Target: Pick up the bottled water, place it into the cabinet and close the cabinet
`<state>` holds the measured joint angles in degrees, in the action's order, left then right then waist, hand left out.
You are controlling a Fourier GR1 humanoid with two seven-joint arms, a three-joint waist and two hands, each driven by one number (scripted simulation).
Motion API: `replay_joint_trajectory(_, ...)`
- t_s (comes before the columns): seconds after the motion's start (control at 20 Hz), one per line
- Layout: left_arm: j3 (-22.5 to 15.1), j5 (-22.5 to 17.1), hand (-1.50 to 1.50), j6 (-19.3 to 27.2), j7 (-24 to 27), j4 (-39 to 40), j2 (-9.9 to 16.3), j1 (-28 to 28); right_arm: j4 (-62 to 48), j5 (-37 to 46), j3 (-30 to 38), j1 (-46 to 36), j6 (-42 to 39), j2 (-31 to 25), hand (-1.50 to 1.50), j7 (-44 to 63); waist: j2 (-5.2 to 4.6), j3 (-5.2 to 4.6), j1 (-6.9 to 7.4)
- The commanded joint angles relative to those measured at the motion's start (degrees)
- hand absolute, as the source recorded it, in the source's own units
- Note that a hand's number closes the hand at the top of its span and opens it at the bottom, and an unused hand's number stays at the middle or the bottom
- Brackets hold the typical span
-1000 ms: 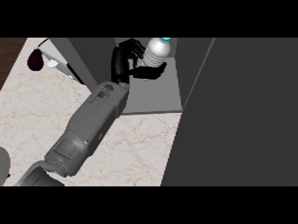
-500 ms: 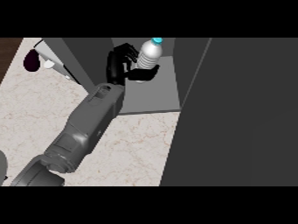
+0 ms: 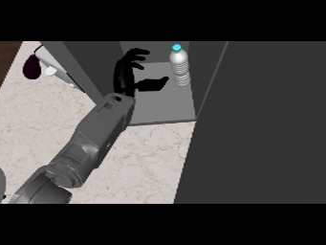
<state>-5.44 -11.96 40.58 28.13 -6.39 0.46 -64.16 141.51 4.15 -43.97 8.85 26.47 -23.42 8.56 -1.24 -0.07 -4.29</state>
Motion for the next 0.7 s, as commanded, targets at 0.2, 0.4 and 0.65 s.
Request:
replay_joint_trajectory(0.2,-1.51,2.71,-1.5,2.82,-0.48,3.64,1.54,0.13,2.47,1.31,-1.04,1.16,0.1,-0.97,-1.5,1.18,-0.21,-0.03,0.01)
replay_joint_trajectory(0.4,-1.13,2.61,-1.5,4.45,-0.12,3.48,0.98,-0.04,2.06,1.2,-2.53,0.89,-1.22,-1.53,-1.5,-1.53,-0.45,-0.03,-0.74)
replay_joint_trajectory(0.65,-0.59,2.44,-1.5,0.41,1.24,2.42,2.03,0.21,3.81,0.84,-1.24,0.34,-0.01,-0.91,-1.5,0.37,-0.34,-0.09,-0.35)
